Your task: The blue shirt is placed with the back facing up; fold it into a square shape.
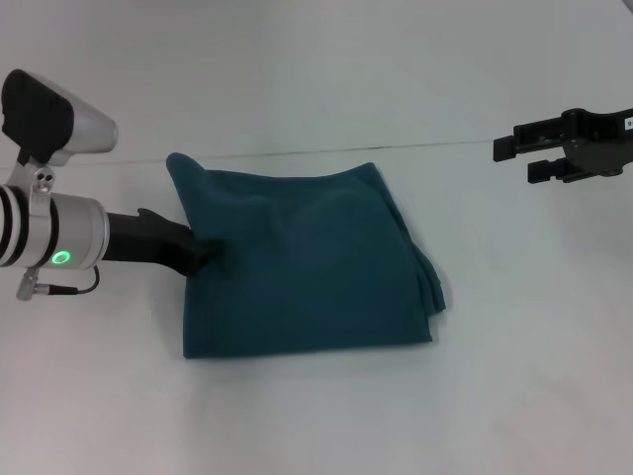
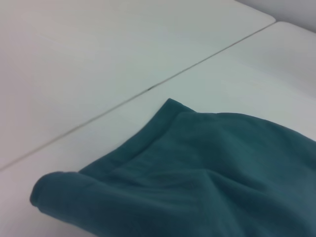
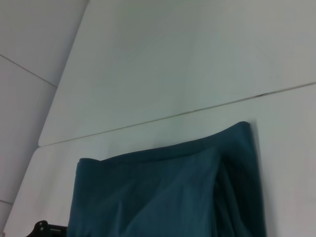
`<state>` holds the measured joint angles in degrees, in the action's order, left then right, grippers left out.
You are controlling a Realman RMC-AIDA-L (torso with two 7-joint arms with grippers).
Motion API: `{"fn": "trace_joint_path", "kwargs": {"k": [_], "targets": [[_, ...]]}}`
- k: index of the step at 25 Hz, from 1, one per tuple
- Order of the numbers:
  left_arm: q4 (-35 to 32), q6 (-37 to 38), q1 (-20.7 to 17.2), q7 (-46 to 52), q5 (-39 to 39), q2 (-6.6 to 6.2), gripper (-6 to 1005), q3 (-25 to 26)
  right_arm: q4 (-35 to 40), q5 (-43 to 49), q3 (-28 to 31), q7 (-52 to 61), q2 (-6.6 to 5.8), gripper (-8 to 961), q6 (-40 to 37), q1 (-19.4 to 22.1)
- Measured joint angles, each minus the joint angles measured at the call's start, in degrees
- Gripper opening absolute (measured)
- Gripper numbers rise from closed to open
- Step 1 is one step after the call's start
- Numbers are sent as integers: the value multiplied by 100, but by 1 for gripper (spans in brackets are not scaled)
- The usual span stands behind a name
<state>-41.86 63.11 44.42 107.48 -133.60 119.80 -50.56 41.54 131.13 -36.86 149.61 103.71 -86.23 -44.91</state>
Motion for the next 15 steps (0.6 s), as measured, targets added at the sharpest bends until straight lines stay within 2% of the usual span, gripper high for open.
{"fn": "trace_joint_path", "kwargs": {"k": [7, 10, 13, 15], "targets": [[-246, -163, -100, -92, -9, 43, 68, -206, -1, 0, 3, 34, 0, 824, -4, -9], [-599, -252, -293, -95, -12, 150, 68, -345, 0, 0, 3, 34, 0, 823, -6, -14], [-999, -439, -525, -79, -54, 322, 135, -358, -3, 0, 3, 34, 0, 823, -2, -24], [-1186, -487, -622, -55, -91, 383, 179, -360, -8, 0, 3, 34, 1, 823, 5, -32]]}}
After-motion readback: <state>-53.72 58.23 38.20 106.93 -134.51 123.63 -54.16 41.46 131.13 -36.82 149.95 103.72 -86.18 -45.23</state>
